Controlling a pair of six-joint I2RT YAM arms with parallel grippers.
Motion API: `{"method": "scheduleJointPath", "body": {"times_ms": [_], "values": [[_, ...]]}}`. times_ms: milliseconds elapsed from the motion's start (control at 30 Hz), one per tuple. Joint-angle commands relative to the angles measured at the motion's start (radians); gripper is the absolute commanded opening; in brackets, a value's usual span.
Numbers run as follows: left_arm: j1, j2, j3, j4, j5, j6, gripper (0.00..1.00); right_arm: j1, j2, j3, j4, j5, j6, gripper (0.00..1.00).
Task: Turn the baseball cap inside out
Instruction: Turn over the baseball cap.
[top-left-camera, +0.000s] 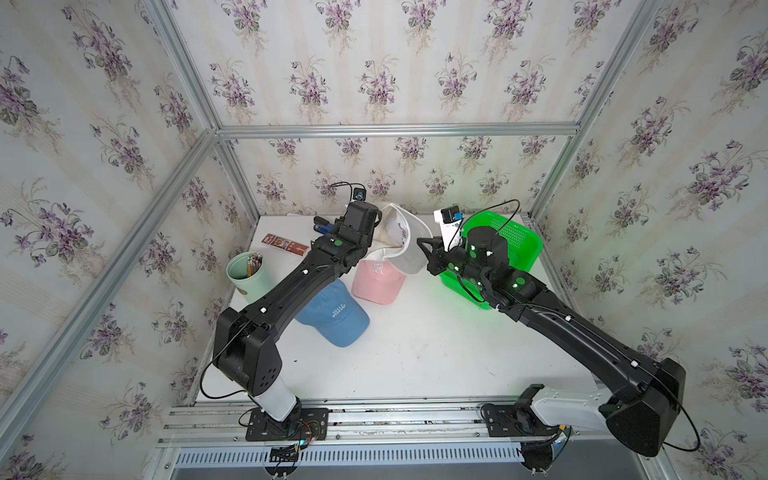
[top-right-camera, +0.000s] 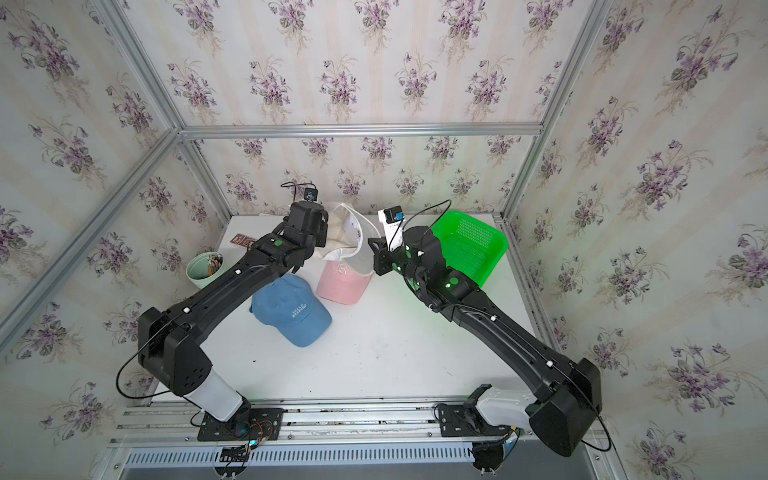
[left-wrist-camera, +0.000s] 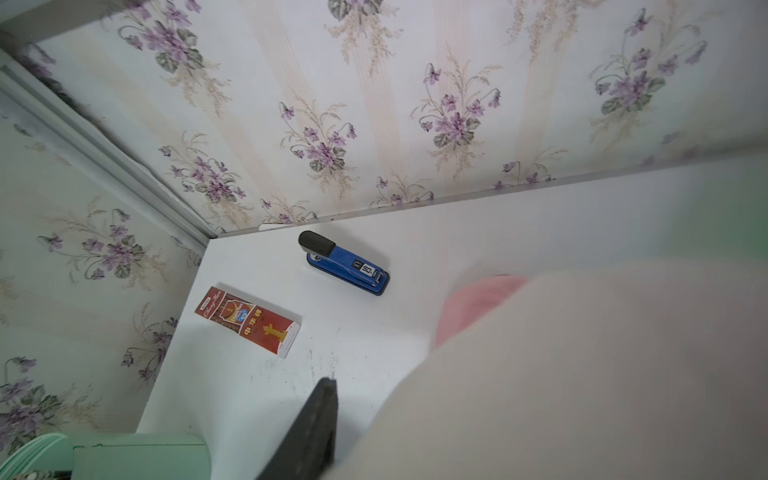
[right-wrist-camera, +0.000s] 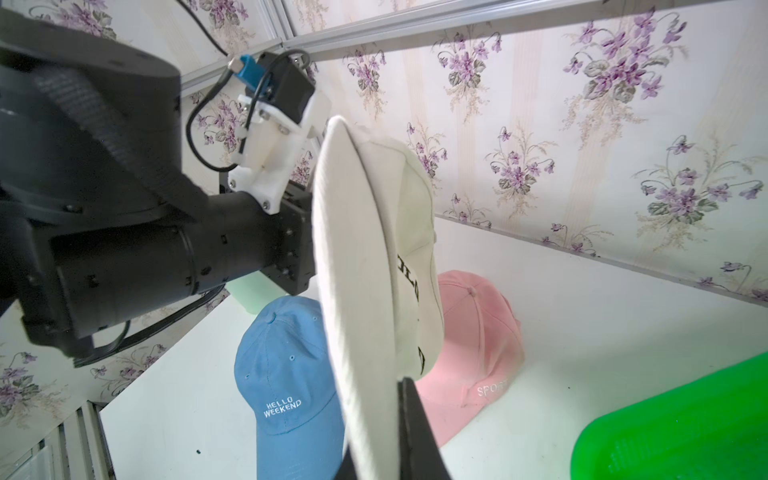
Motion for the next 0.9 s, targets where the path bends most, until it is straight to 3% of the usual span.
{"method": "scheduleJointPath", "body": {"times_ms": [0, 100, 200, 300, 467, 700, 867], "values": [[0.003, -0.003, 0.048, -0.092, 0.271, 0.025, 0.44, -0.015, 0.007, 0.008, 0.053, -0.020, 0.009, 0.00], [0.007, -0.013, 0.058, -0.138, 0.413, 0.018, 0.49, -0.034, 0.016, 0.003, 0.056, -0.038, 0.013, 0.00], [0.019, -0.040, 0.040, -0.163, 0.468, 0.039, 0.53, -0.049, 0.010, 0.001, 0.045, -0.058, -0.011, 0.00], [0.080, -0.091, -0.020, -0.156, 0.564, 0.027, 0.54, -0.110, -0.011, -0.001, 0.029, -0.140, -0.025, 0.00], [0.239, -0.206, -0.187, -0.032, 0.853, -0.019, 0.66, -0.274, -0.047, -0.003, 0.008, -0.441, -0.080, 0.00], [0.263, -0.294, -0.219, -0.003, 1.146, 0.093, 0.96, -0.418, -0.038, -0.023, -0.013, -0.944, -0.216, 0.00], [0.264, -0.364, -0.238, -0.058, 1.238, 0.224, 0.99, -0.452, -0.031, 0.027, -0.173, -1.071, -0.417, 0.00]]}}
